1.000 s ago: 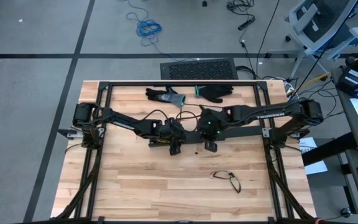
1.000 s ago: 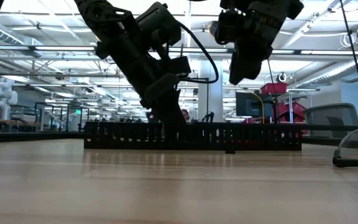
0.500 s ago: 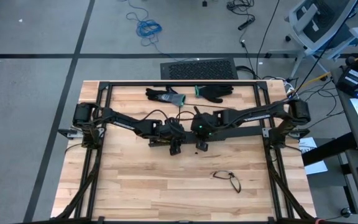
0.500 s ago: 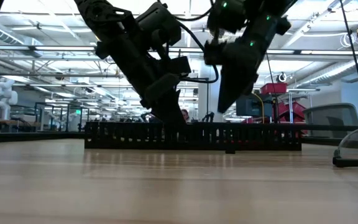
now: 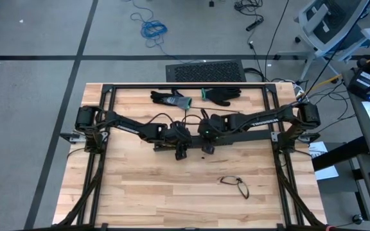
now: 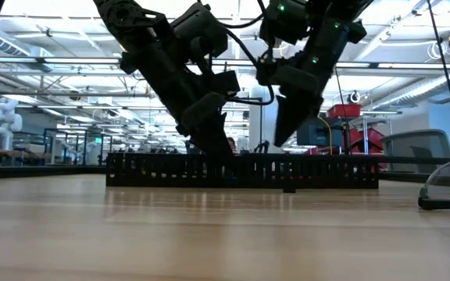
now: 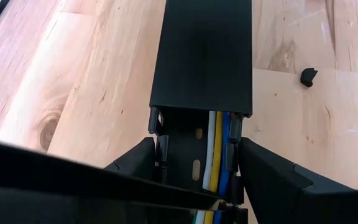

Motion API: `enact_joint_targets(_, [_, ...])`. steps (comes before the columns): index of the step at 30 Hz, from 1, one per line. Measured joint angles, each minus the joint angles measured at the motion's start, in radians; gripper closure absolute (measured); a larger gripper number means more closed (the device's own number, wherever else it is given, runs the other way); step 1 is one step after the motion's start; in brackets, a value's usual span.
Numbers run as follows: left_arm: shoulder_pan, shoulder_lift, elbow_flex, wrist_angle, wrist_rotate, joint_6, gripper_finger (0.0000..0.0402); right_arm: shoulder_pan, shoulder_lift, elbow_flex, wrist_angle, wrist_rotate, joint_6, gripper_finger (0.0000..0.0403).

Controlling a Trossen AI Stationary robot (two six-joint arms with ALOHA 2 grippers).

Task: Ziptie cables
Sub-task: Close the black cable duct

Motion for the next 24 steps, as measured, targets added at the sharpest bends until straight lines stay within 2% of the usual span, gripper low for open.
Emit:
enact_joint_targets(4, [0.000,0.000,0.000,-0.001,0.000,0.000,0.0187,0.001,0.000,0.000,-0.062,-0.001,-0.004,0.0403])
enact_joint_targets(11, [0.000,0.000,0.000,-0.002,0.000,0.000,0.0187,0.001,0.035,0.000,-0.015,0.000,-0.019,0.0403])
enact_joint_targets(18, [0.000,0.000,0.000,-0.009,-0.001,-0.002,0.0187,0.001,0.137,0.007,0.123,0.001,-0.013,0.0403])
enact_joint_targets(24, [0.000,0.000,-0.001,-0.007,-0.001,-0.002,0.0187,0.000,0.151,0.003,0.217,-0.024,0.000,0.0403])
